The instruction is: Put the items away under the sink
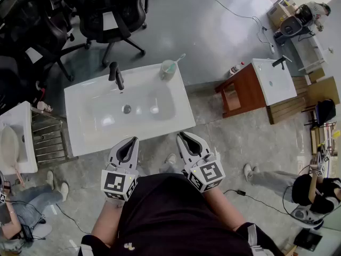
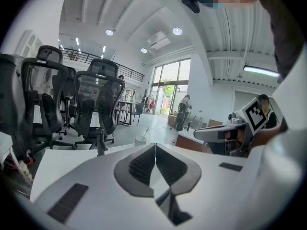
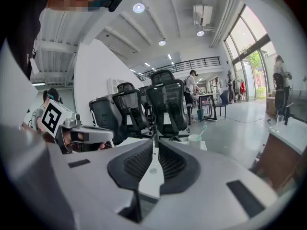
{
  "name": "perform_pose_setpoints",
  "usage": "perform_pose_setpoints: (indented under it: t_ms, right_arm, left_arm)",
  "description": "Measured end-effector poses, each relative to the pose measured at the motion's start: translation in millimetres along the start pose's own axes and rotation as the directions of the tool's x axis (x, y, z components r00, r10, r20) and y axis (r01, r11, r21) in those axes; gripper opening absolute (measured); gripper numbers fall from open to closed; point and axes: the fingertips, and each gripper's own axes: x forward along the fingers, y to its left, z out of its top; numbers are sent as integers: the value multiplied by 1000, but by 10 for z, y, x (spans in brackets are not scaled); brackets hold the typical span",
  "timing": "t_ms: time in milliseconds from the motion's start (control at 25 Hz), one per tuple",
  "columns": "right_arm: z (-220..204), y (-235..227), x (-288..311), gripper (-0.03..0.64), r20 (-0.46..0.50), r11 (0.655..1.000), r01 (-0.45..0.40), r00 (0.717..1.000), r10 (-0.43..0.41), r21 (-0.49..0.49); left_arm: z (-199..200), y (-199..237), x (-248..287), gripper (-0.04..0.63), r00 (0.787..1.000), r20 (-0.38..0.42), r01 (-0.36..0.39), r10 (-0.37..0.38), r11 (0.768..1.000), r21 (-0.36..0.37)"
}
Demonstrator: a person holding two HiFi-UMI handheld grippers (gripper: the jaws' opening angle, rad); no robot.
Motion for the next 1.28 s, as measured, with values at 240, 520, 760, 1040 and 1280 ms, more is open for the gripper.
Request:
perform_pose_setpoints:
  t_ms: [240, 520, 760, 1040, 1280]
  right_arm:
    - [-51, -191, -86, 54, -11, 1000, 4, 1000, -3, 25]
    - [-7, -53, 55, 54, -15, 1000, 2, 1000, -2, 13]
    - [-6, 209, 326, 54, -29, 1000, 9, 1000, -9, 5]
    - [-3, 531, 655, 54, -48, 999, 43, 998, -43, -12]
    - [-45, 537, 781, 54, -57, 999, 43, 997, -44, -23]
  left_arm:
    - [47, -162, 98, 21, 1000, 6, -1, 1, 1000, -5]
    - [23, 35, -7, 21, 1000, 11, -9, 9, 1000, -19]
    - [-40, 398, -174, 21, 1000, 11, 2, -2, 1000, -30]
    - [-173, 727, -299, 21, 998, -2, 56, -56, 997, -43]
    - [-189, 861, -246, 22, 998, -10, 57, -57, 998, -39]
